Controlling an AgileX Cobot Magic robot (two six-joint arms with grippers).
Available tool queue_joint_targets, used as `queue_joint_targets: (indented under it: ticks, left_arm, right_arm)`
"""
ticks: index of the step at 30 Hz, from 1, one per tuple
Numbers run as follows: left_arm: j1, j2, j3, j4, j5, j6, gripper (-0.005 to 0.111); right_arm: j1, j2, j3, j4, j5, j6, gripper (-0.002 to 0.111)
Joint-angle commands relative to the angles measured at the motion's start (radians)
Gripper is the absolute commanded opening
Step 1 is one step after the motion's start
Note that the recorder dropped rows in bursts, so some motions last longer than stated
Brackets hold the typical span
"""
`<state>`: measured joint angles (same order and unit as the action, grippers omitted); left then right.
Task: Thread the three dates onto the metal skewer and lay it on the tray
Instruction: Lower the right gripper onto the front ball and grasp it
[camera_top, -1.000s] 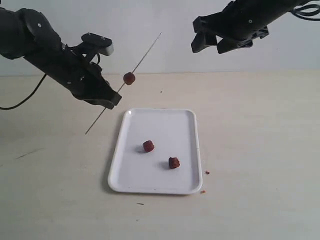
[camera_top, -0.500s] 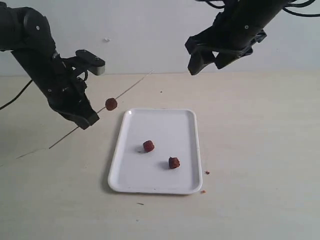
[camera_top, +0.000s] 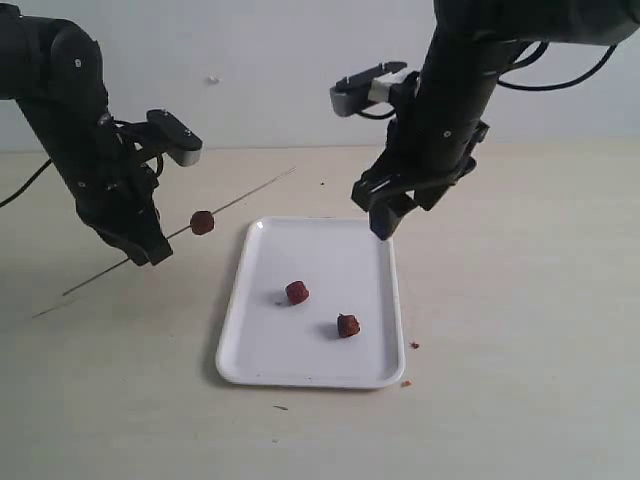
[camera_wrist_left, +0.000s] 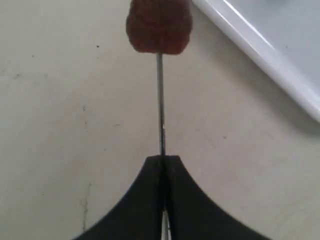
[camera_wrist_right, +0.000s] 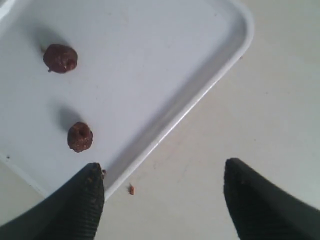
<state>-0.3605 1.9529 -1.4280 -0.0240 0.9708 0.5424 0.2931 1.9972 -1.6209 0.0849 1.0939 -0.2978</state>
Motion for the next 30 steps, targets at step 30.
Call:
queue_joint_targets:
  ticks: [30]
  left_arm:
    - [0.101,-0.026,-0.005,-0.067,-0.157,-0.049,0.0]
  right_arm:
    - [0.166,0.18,-0.001,-0.058,-0.084,0.455,0.064]
